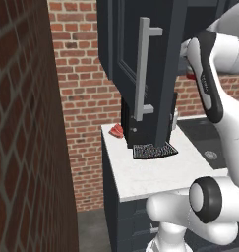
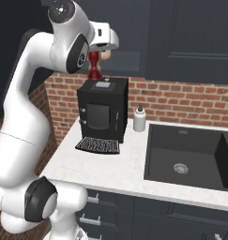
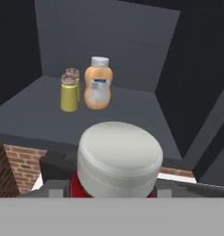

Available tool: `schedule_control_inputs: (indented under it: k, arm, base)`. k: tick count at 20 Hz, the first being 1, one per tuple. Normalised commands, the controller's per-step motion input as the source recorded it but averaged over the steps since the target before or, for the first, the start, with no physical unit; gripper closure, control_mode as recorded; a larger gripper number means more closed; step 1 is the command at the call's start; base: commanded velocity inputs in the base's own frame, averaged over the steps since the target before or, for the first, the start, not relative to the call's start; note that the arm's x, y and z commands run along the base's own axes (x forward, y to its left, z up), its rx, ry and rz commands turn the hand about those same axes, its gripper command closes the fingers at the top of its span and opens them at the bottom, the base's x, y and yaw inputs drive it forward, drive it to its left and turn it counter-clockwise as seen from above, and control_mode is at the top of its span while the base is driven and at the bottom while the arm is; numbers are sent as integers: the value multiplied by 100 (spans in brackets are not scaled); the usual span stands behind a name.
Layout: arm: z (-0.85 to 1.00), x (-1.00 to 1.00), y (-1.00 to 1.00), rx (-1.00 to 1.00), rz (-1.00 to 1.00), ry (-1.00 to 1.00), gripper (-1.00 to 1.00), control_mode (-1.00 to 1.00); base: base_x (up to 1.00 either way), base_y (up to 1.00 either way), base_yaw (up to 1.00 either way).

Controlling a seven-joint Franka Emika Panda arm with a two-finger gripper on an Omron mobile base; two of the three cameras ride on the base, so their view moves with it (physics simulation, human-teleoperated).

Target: Put the shaker and condiment bottle from the counter next to their counterparts in the cabinet.

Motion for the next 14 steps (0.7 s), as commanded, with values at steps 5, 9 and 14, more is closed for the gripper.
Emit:
schedule_control_inputs:
  k: [5, 9, 14]
  arm:
    - [-23, 42, 0, 0, -5, 2, 100, -100]
    - [1, 41, 0, 0, -10, 3, 100, -100]
    - [7, 39, 0, 0, -9, 1, 100, -100]
  base:
    - [0, 0, 0]
    - [0, 0, 0]
    - [0, 0, 0]
